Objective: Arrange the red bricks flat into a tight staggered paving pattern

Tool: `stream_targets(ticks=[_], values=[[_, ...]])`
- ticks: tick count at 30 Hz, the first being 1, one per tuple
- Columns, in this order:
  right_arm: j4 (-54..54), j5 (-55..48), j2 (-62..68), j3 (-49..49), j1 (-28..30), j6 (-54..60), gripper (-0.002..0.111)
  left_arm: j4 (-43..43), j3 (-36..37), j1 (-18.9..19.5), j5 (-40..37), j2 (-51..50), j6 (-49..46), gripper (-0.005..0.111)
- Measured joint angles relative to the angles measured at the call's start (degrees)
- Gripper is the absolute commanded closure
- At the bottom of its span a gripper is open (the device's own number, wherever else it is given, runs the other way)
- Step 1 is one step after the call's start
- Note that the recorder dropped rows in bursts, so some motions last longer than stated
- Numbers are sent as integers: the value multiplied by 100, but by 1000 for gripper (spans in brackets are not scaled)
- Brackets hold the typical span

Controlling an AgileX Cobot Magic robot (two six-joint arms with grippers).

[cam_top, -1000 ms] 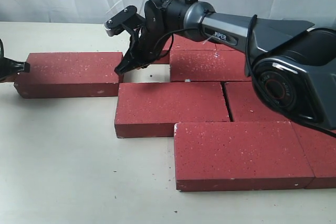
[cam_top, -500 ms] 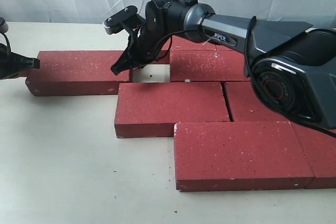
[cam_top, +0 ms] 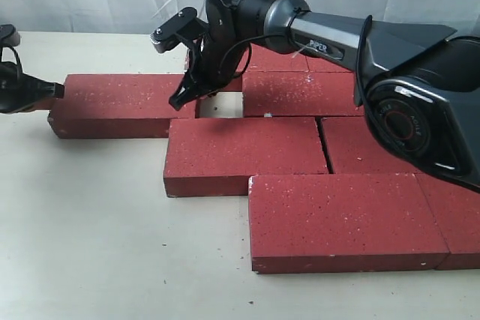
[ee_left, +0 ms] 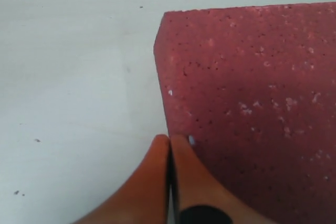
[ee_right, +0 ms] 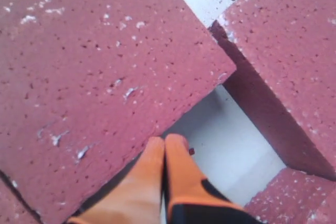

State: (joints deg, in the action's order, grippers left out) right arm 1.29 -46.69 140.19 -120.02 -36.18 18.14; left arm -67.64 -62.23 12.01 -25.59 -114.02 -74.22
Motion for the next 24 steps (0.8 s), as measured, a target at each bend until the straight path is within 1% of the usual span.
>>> stream_targets(ticks=[8, 13, 18, 21, 24], values=[[-404, -187, -389, 0, 0, -9, 109, -288, 0, -25, -313, 0, -337, 107], [-940, -752, -871, 0, 23, -159, 109, -321, 0, -221, -319, -34, -404, 107], [-1147, -1319, -1211, 13, 284, -425, 109, -496, 0, -407, -187, -81, -461, 107], [-1203, -1427, -1435, 232, 433, -511, 109, -654, 0, -484, -170, -101, -616, 107], [-1287, -1281, -1769, 752, 527, -610, 109, -801, 0, -564, -170, -101, -785, 107]])
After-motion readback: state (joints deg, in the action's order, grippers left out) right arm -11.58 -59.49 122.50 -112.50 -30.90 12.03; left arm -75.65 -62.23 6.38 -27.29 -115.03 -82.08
